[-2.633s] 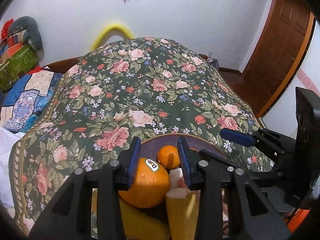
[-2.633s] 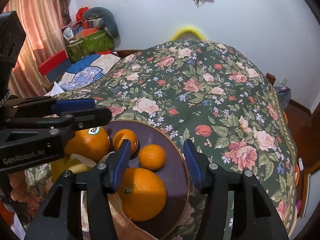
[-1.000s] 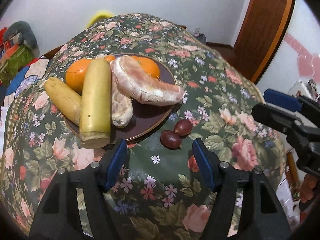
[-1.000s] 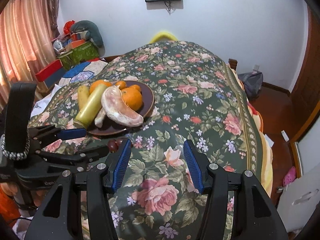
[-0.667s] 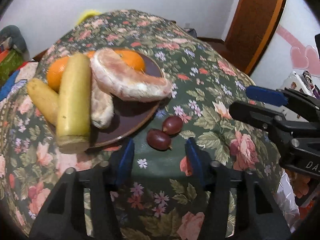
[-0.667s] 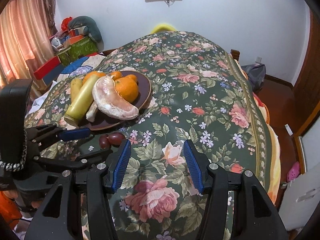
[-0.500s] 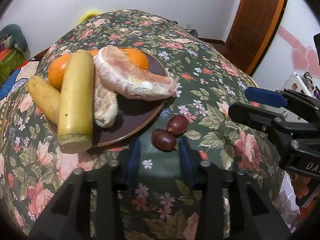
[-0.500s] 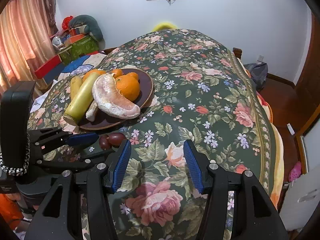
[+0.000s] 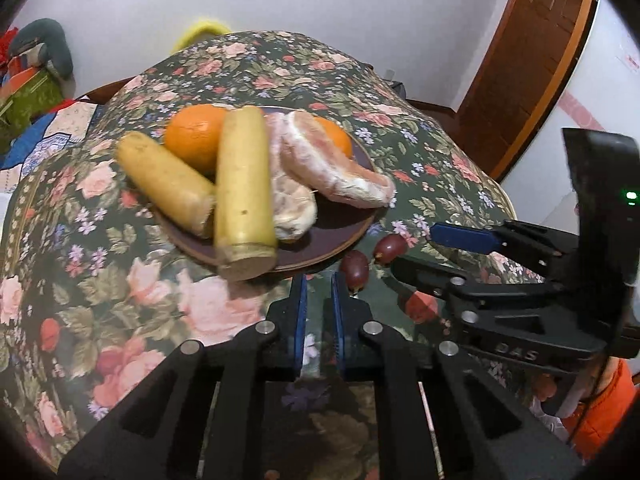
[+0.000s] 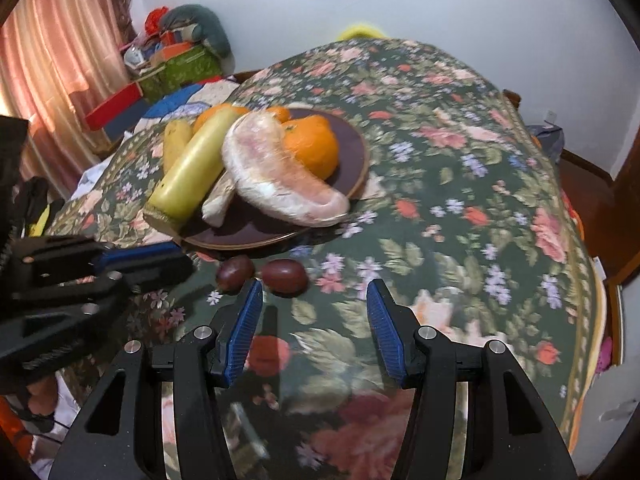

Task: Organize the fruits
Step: 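Grasp a dark red date with the right tool while the left tool grasps the other date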

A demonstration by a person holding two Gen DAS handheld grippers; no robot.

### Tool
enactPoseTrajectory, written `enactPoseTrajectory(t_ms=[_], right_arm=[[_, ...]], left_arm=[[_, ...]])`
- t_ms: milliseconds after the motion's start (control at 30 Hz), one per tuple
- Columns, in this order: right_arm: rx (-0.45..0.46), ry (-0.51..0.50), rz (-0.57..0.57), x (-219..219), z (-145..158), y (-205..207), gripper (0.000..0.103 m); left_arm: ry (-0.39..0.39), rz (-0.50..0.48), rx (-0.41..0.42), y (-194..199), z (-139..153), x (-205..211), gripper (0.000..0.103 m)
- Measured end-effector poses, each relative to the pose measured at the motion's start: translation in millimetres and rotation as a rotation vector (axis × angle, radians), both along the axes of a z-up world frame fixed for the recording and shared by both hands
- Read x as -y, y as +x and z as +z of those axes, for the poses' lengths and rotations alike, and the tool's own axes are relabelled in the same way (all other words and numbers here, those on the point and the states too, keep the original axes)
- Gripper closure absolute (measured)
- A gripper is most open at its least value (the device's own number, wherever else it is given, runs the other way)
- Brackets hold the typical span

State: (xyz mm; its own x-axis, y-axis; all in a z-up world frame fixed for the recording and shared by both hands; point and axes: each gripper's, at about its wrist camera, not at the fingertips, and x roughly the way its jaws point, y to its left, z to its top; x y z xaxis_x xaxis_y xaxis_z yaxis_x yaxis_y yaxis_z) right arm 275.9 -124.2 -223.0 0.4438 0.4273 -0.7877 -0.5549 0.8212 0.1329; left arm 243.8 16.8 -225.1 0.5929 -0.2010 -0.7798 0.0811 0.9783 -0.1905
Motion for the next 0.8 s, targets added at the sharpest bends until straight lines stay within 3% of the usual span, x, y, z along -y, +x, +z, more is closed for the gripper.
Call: enactPoseTrajectory(t_ms=[167,267,433,800], right_arm=[[-0.014,-0.01,-0.002,-8.9,-6.6,5.6,0.065],[-0.022,-0.003,0.012,-11.5,-5.2,6.3,0.081],[-0.012,-0.001,0.005,-3.8,-2.9,1.7,0.081],[0.017,0.047,-0.055,31.8,14.4,-1.6,0.081]], left_arm=[[-0.019,0.014,-0.03,0.2,-5.4,-6.9,0.092],[-0.035,-0.002,-0.048,2.7,-9.2,-2.9,0.089],[-0.03,-0.046,-0.059,9.3,-12.9,14.8,0.074],[-0.027,-0.025,-0.086,33.5,-23.1,28.2,0.077]])
